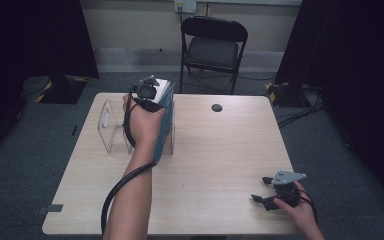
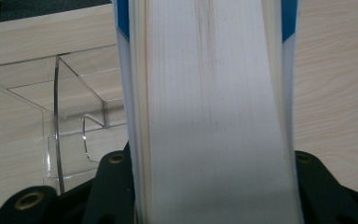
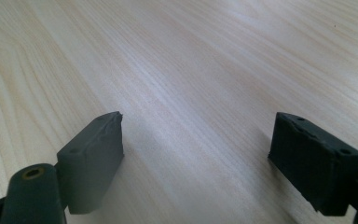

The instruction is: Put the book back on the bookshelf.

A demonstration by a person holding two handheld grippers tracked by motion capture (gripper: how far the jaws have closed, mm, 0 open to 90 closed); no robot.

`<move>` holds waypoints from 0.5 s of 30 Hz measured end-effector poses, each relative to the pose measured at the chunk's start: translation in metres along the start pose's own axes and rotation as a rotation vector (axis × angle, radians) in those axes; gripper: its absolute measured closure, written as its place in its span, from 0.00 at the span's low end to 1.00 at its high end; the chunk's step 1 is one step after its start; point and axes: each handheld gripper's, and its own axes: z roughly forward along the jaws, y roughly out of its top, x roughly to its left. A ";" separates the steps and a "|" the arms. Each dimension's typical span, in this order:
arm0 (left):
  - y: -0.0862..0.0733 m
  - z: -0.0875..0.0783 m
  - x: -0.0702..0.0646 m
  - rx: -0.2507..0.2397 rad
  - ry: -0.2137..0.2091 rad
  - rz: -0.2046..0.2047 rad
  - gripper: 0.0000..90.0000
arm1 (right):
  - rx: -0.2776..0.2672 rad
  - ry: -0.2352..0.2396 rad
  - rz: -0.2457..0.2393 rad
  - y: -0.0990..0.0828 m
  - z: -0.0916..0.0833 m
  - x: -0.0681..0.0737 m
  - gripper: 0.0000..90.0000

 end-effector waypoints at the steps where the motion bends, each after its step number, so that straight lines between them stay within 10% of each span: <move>1: 0.000 0.001 0.000 0.002 -0.004 0.005 0.62 | 0.000 0.000 0.000 0.000 0.000 0.000 0.18; 15: 0.001 0.006 -0.003 0.022 -0.011 0.012 0.68 | 0.000 0.000 0.000 0.000 0.000 0.000 0.18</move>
